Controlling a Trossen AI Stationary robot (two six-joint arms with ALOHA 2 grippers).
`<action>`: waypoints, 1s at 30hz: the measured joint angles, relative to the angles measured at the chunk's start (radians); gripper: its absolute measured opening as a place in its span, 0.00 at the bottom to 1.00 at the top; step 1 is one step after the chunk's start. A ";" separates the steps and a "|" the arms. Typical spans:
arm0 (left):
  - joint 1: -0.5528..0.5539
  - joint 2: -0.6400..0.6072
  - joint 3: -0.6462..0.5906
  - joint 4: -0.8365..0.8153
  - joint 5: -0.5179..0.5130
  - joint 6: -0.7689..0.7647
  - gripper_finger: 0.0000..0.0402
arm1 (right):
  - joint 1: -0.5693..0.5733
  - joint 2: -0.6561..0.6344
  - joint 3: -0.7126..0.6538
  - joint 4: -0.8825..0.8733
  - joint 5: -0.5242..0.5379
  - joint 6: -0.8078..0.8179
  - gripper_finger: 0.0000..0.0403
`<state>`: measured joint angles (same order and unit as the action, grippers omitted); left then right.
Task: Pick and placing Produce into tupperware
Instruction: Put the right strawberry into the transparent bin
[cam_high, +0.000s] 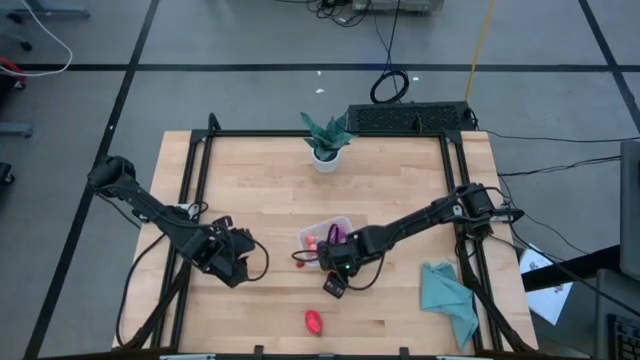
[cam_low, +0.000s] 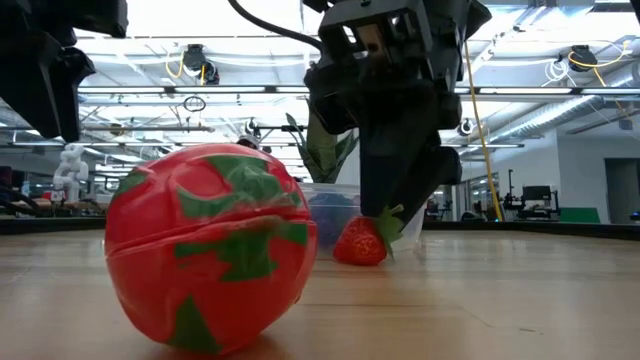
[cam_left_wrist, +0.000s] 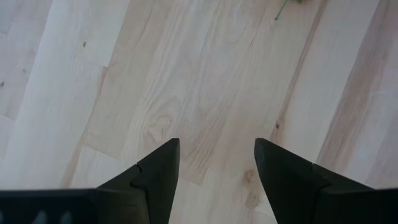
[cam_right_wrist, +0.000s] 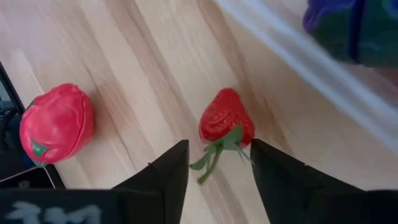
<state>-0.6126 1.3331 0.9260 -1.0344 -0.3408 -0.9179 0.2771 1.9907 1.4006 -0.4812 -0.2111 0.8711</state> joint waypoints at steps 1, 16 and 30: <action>-0.005 0.000 0.000 0.003 0.000 -0.002 0.53 | 0.002 0.000 0.000 0.000 0.000 0.001 0.39; -0.044 0.000 0.000 0.056 0.000 -0.004 0.53 | 0.007 0.000 0.000 0.000 0.000 0.006 0.25; -0.044 0.000 0.000 0.056 0.000 -0.002 0.53 | 0.010 0.000 0.000 0.000 0.000 -0.001 0.07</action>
<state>-0.6571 1.3331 0.9260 -0.9787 -0.3413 -0.9203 0.2872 1.9907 1.4006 -0.4816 -0.2115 0.8703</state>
